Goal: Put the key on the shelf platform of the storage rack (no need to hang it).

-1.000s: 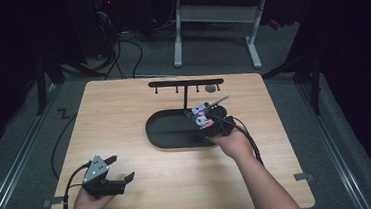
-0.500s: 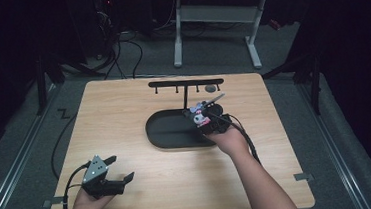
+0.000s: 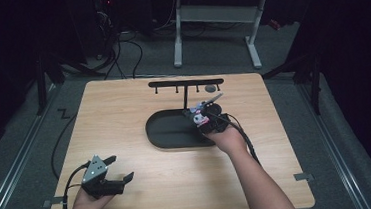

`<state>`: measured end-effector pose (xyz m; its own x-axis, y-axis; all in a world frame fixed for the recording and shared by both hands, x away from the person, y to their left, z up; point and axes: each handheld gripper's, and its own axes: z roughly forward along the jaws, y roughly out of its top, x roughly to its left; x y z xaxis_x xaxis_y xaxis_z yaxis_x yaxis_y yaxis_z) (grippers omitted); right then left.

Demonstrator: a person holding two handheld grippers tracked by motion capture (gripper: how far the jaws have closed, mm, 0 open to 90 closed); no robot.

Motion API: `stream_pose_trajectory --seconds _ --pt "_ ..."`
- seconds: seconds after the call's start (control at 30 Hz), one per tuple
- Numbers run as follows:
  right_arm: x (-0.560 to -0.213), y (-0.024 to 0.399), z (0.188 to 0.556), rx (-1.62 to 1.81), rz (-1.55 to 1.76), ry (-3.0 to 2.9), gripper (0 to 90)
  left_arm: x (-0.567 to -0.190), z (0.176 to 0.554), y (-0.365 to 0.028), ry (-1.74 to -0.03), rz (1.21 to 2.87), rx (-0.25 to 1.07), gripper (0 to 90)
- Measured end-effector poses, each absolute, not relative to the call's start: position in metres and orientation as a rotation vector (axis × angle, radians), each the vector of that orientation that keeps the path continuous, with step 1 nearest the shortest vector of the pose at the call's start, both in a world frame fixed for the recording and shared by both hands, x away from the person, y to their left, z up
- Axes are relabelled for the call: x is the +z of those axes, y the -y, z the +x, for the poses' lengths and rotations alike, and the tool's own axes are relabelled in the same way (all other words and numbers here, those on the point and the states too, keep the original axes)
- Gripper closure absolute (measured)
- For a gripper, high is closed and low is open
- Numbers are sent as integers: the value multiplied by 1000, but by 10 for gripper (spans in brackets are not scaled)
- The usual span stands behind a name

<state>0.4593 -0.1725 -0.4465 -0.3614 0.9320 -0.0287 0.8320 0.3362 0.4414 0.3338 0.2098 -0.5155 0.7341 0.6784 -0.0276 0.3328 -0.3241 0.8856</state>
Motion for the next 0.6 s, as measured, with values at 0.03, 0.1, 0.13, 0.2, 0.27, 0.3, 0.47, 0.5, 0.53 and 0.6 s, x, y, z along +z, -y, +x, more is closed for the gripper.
stream_pose_trajectory --seconds 0.03,0.1,0.13,0.2,0.27,0.3,0.47,0.5,0.53,0.6 --pt "-447 172 460 517 1589 -2323 473 -516 334 -210 -775 1932 431 115" --pt "-449 173 461 515 1586 -2328 474 -516 334 -210 -774 1932 430 115" --pt "-450 173 462 515 1590 -2325 473 -516 334 -209 -775 1933 430 115" --pt "-451 173 464 506 1593 -2325 474 -516 334 -209 -774 1931 431 115" --pt "-454 173 465 506 1601 -2324 474 -516 334 -210 -775 1931 432 115" --pt "-454 173 466 505 1605 -2324 474 -516 334 -210 -776 1931 432 115" --pt "-459 171 468 498 1604 -2330 474 -515 334 -210 -775 1932 431 115" --pt "-460 171 468 497 1603 -2332 473 -515 334 -210 -775 1932 431 115" --pt "-461 171 468 490 1611 -2335 473 -515 334 -210 -775 1933 430 115" --pt "-463 170 467 487 1612 -2342 473 -515 334 -211 -774 1931 430 115"
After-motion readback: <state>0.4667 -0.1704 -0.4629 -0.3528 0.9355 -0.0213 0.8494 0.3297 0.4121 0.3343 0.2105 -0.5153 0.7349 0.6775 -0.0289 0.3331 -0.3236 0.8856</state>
